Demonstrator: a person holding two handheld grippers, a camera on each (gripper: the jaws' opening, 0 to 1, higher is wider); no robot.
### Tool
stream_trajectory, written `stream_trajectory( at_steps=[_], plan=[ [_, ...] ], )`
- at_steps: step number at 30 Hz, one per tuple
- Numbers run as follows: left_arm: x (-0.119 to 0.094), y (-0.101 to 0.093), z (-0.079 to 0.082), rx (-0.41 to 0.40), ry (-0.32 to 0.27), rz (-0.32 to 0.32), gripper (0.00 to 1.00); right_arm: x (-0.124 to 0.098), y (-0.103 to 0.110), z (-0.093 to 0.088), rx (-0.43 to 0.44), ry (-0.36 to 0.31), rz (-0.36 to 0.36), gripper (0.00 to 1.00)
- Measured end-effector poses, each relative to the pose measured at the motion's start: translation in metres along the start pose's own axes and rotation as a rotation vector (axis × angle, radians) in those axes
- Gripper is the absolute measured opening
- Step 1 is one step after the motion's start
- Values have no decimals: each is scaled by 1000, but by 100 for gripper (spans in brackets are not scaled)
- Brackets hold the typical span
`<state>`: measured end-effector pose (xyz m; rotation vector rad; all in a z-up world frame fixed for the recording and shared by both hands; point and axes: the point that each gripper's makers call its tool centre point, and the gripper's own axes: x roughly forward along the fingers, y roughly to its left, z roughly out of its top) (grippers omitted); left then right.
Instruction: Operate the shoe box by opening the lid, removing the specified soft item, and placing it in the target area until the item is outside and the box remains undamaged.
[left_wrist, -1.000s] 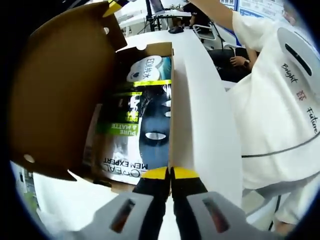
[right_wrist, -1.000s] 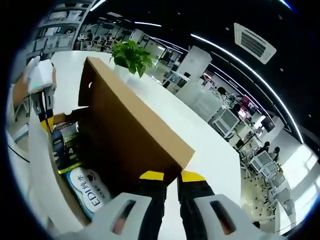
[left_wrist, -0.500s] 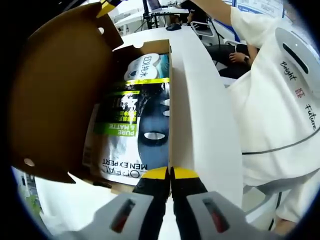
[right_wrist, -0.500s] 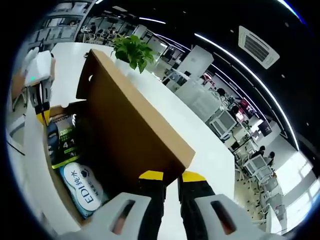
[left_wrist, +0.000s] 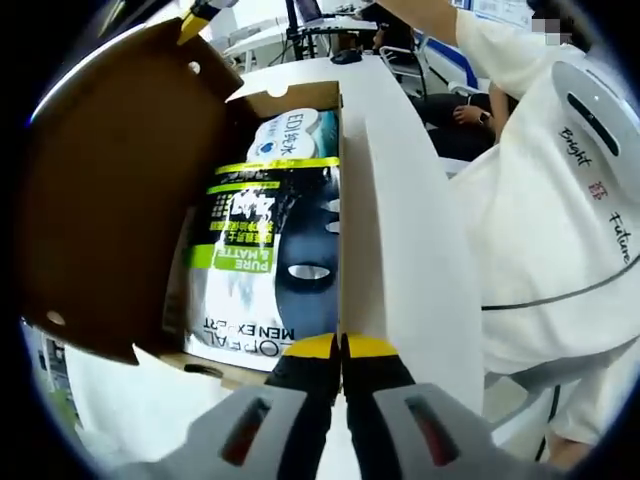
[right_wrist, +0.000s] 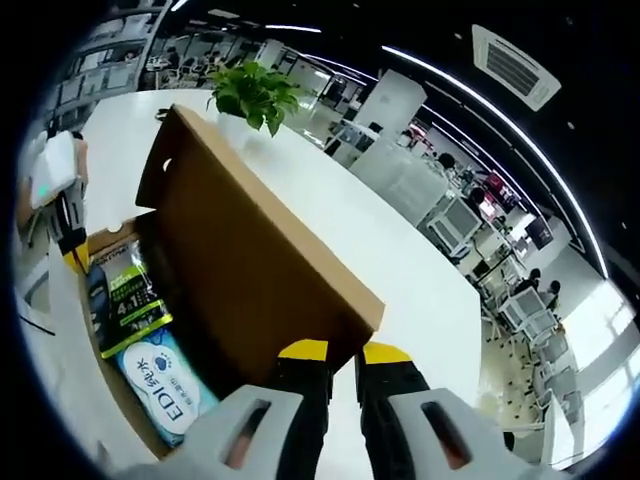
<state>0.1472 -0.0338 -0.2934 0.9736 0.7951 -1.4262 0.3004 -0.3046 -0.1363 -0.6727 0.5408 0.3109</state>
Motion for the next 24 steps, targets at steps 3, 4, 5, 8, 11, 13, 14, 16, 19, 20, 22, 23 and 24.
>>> stream_trajectory(
  at_steps=[3, 4, 5, 8, 11, 13, 14, 16, 19, 20, 22, 23, 24],
  plan=[
    [1, 0, 0, -1, 2, 5, 1, -1, 1, 0, -41, 10, -25, 7],
    [1, 0, 0, 4, 6, 10, 1, -1, 1, 0, -40, 11, -27, 7],
    [1, 0, 0, 6, 8, 12, 1, 0, 0, 0, -43, 13, -31, 7],
    [2, 0, -1, 8, 14, 14, 1, 4, -3, 1, -31, 15, -30, 7],
    [3, 1, -1, 8, 17, 17, 1, 6, -4, 1, -14, 26, -30, 6],
    [3, 1, -1, 7, 20, 17, 1, 7, -4, 1, -11, 37, -23, 6],
    [3, 1, -1, 4, 21, 17, 1, 8, -5, 1, -15, 39, -20, 7],
    [3, 1, -1, 1, 18, 16, 1, 12, -6, 1, -16, 53, -22, 7],
    [4, 1, -1, 7, 11, 16, 1, 15, -7, 1, -26, 77, -26, 7],
    [4, 1, -1, 12, 10, 14, 1, 17, -8, 2, -26, 83, -25, 7],
    [4, 1, -1, 16, 14, 14, 1, 19, -9, 1, -27, 82, -21, 7],
    [4, 1, -1, 12, 17, 12, 1, 20, -9, 2, -4, 71, -4, 7],
    [4, 2, -1, 7, 19, 11, 1, 23, -10, 2, 33, 60, 8, 6]
  ],
)
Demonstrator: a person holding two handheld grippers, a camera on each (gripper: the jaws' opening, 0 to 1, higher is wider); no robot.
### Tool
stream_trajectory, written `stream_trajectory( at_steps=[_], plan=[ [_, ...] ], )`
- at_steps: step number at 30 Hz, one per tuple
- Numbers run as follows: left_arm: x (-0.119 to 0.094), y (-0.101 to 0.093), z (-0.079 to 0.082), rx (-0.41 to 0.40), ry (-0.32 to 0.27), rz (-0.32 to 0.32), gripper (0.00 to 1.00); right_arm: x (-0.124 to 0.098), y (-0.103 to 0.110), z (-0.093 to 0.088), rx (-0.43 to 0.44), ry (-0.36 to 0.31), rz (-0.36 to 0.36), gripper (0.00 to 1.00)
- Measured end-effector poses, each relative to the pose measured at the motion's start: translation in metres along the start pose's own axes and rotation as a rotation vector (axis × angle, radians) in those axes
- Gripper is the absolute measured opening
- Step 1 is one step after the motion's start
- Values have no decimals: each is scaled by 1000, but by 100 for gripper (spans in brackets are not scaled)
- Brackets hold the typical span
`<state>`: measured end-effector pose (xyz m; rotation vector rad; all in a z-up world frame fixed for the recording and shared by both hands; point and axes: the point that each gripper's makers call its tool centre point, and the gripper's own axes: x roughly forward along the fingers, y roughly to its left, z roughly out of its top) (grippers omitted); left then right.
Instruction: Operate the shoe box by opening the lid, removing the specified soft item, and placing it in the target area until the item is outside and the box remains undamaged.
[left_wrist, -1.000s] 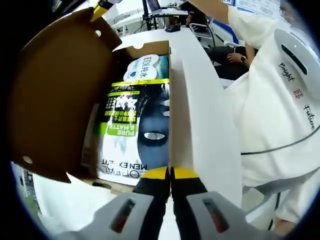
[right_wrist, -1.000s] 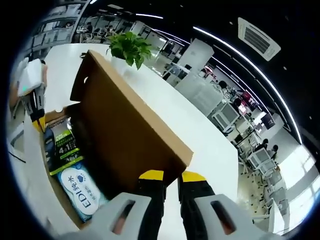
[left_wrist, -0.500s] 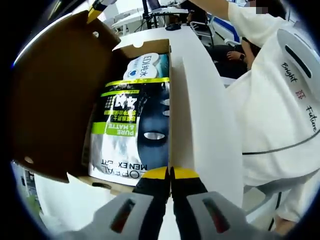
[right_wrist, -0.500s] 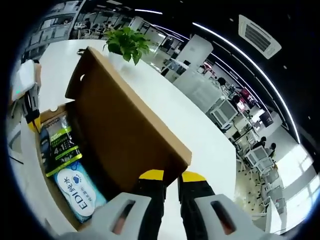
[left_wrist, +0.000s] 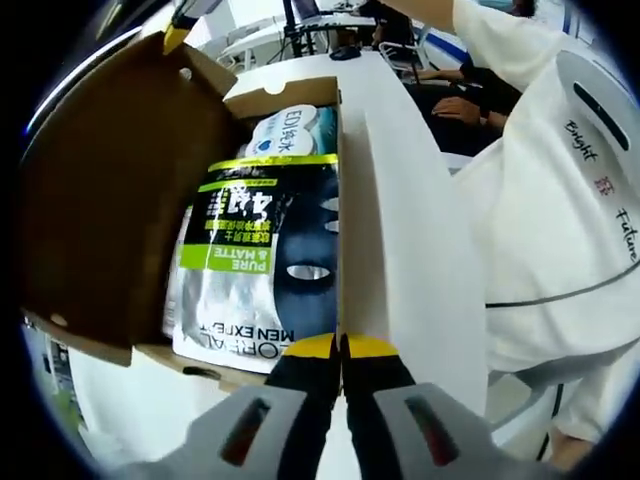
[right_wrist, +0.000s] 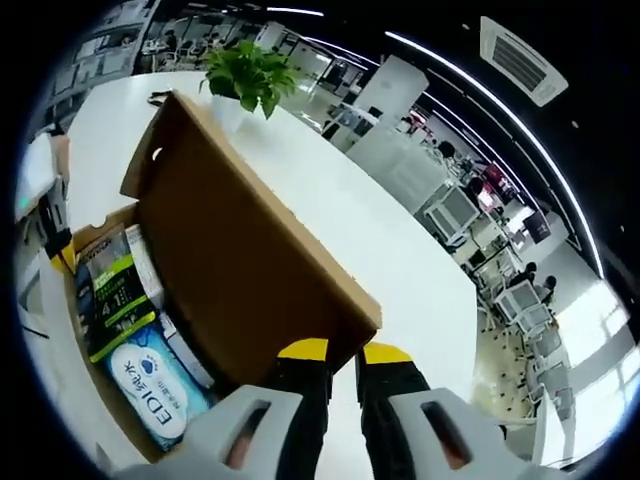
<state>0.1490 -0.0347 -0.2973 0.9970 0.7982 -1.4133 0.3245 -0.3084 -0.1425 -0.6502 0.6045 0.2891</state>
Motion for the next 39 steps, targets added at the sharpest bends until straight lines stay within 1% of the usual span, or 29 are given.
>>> stream_trajectory(
  at_steps=[2, 4, 7, 15, 19, 23, 27, 32, 37, 39],
  plan=[
    [0, 0, 0, -6, -1, -1, 1, 2, -2, 0, 27, -3, 10, 6],
    [0, 0, 0, -5, 0, 0, 1, 2, -2, 1, 36, -1, 18, 6],
    [1, 0, 0, -1, 5, 2, 1, 5, -2, 1, 25, 7, 8, 5],
    [1, 0, 0, 3, 13, 7, 1, 15, -5, 2, -29, 19, -50, 5],
    [2, 0, 1, 0, 14, 2, 1, 18, -7, 2, -42, 27, -52, 6],
    [2, 0, 1, 5, 12, -1, 1, 22, -8, 1, -29, 31, -42, 5],
    [2, 0, 1, 3, 13, 2, 1, 23, -7, 0, -4, 28, -56, 5],
    [2, 0, 1, 7, 14, 3, 1, 27, -8, 0, -24, 21, -70, 5],
    [3, 0, 1, 6, 14, 6, 1, 31, -8, 0, -45, 31, -89, 5],
    [3, 0, 1, 7, 14, 6, 1, 35, -9, -1, -31, 37, -85, 5]
  ],
)
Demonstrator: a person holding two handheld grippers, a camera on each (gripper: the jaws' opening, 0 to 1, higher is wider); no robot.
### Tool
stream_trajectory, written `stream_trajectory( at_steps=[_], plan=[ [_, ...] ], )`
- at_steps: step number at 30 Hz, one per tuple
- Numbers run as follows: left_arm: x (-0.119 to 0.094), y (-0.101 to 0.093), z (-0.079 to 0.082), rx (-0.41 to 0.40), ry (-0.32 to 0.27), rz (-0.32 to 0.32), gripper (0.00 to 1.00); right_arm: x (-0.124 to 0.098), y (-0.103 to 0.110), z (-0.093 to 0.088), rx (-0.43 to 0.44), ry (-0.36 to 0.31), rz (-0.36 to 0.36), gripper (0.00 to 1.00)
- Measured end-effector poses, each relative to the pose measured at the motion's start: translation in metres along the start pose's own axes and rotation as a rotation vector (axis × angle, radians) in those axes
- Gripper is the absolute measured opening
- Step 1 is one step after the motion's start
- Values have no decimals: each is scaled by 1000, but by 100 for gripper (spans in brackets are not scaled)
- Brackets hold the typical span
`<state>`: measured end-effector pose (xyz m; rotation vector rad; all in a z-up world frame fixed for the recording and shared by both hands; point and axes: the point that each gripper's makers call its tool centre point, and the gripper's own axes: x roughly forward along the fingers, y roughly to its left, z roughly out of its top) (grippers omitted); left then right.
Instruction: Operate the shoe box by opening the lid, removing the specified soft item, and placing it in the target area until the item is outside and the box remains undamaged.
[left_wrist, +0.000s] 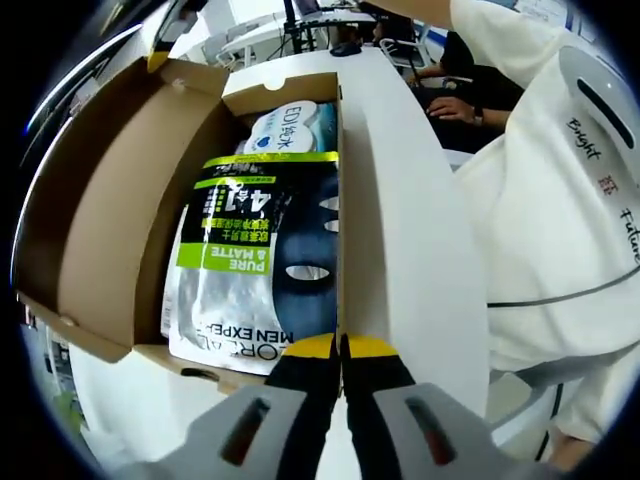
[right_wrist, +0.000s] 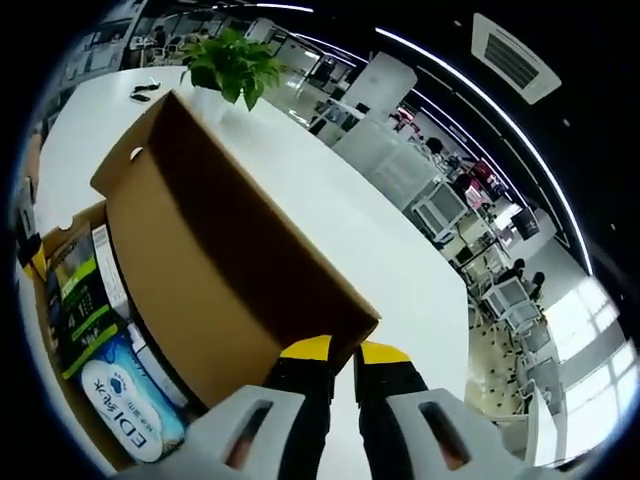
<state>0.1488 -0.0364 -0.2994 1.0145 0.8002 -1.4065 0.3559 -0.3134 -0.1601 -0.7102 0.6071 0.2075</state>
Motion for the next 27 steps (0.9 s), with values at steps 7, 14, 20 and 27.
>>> stream_trajectory(
  at_steps=[7, 14, 20, 27],
  plan=[
    [0, 0, 0, 2, -4, 0, 1, 4, 4, -5, 18, -16, -5, 4],
    [1, 0, 0, 3, -2, 4, 1, 6, 7, -6, -18, -2, -17, 4],
    [1, 0, -1, 3, -6, 2, 1, 7, 7, -7, -14, 9, -15, 5],
    [2, 0, -1, 3, -2, 2, 1, 11, 9, -8, -13, 21, -21, 4]
  ],
)
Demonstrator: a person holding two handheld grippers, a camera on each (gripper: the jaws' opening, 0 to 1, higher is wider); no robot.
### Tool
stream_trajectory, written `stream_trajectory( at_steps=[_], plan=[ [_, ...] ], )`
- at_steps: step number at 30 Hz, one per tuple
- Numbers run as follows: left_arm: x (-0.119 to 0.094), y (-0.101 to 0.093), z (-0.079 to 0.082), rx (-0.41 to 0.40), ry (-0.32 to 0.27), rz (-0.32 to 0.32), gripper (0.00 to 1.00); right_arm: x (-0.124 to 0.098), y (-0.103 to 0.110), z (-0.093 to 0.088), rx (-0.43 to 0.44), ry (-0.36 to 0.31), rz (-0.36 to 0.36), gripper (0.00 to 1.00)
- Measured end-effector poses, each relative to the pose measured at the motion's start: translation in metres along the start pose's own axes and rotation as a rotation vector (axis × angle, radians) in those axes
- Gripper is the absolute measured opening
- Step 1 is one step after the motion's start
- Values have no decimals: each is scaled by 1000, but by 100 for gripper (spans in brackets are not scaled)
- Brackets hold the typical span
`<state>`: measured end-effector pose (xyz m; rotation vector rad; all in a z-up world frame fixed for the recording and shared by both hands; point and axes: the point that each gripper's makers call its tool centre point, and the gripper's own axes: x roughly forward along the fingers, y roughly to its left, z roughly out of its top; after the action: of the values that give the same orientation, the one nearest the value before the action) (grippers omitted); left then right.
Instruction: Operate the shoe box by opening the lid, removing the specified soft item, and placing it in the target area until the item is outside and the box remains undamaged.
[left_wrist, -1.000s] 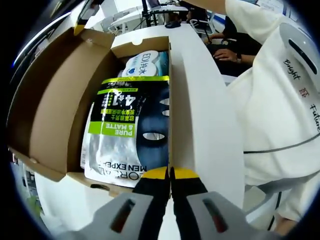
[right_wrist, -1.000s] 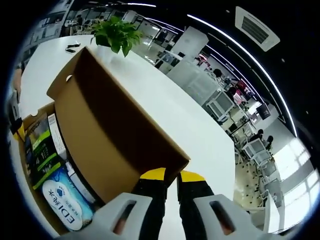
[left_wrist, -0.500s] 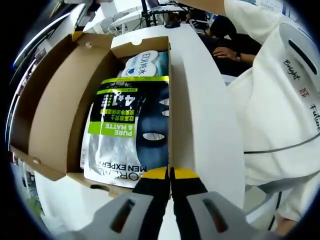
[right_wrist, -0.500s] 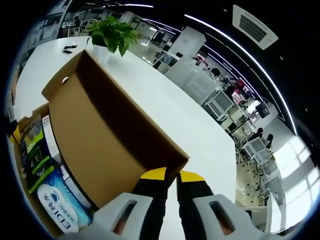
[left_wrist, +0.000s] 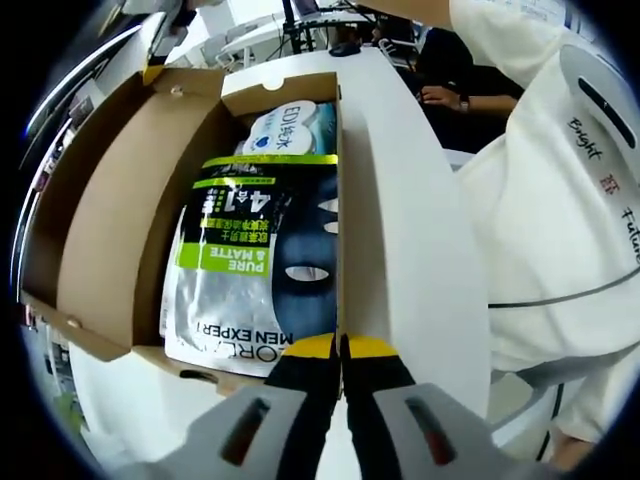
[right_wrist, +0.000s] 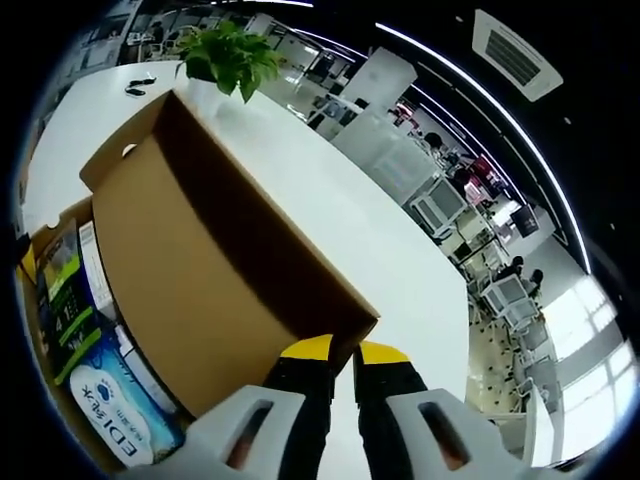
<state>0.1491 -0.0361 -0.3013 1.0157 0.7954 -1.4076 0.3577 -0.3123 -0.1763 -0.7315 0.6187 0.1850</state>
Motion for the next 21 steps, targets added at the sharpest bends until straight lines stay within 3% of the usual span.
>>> stream_trajectory(
  at_steps=[7, 17, 21],
  plan=[
    [1, 0, 0, -2, 7, 2, 1, 3, -6, 2, -41, 2, -13, 5],
    [1, -1, 0, 0, 6, -2, 1, 12, -4, 0, -28, 1, 7, 5],
    [1, -1, 0, -5, 3, 0, 1, 19, -3, -2, 14, 5, 44, 4]
  ],
)
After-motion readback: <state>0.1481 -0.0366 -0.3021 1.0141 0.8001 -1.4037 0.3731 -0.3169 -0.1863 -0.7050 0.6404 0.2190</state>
